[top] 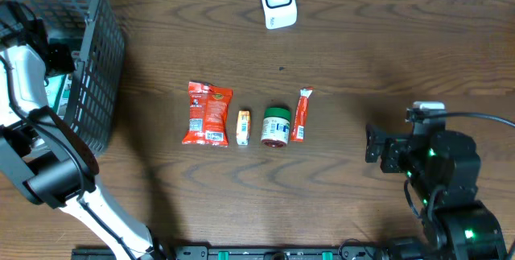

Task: Scan the item barcode
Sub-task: 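Return the left gripper into the basket and grasp the mint wipes pack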

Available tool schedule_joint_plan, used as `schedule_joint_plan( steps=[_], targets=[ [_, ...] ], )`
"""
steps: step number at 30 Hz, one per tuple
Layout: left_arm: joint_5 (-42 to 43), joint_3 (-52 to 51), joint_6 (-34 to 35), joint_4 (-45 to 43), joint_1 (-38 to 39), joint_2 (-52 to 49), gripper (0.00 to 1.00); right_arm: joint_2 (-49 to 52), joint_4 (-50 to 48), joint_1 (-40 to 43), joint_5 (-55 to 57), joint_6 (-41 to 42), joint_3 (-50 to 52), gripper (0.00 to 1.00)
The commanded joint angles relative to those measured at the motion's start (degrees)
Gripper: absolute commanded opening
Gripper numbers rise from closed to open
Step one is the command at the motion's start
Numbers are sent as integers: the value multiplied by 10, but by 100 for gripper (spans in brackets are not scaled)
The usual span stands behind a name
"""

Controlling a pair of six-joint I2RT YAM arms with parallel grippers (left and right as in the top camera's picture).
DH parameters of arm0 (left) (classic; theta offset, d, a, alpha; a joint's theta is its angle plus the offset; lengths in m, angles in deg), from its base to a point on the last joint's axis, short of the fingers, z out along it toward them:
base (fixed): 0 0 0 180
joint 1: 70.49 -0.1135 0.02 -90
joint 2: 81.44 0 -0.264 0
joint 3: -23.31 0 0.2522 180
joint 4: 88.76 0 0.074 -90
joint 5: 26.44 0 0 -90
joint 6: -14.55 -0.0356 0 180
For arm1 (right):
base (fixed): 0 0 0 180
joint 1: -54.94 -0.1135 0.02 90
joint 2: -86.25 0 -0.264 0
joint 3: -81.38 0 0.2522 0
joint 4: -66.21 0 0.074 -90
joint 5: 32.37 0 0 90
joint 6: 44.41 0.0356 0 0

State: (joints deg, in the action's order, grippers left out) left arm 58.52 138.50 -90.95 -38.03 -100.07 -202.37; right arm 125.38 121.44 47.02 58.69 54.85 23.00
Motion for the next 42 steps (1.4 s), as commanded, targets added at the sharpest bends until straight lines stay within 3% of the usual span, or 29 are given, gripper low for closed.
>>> schedule_joint_plan(
  steps=[1,17,21,25,35,38,39,42],
  targets=[
    [-10,9,-14,-6,-3,-26,79,26,1,5,-1,10,-10,99],
    [-10,7,-29,-13,-13,-93,79,61,-19,5,-1,10,-10,99],
    [-11,7,-29,-13,-19,-94,57,61,-19,5,-1,10,-10,99],
    [-10,7,-29,-13,-30,-94,46,61,-19,5,-1,10,-10,99],
    [-10,-1,-28,-22,-47,-100,50,61,-19,5,-1,10,-10,99],
    [-10,-2,-26,-21,-47,-111,45,61,-19,5,-1,10,-10,99],
    [-10,-2,-26,-21,-47,-115,41,61,-19,5,-1,10,-10,99],
    [-10,-3,-24,-22,-47,-117,19,61,-19,5,-1,10,-10,99]
  ],
)
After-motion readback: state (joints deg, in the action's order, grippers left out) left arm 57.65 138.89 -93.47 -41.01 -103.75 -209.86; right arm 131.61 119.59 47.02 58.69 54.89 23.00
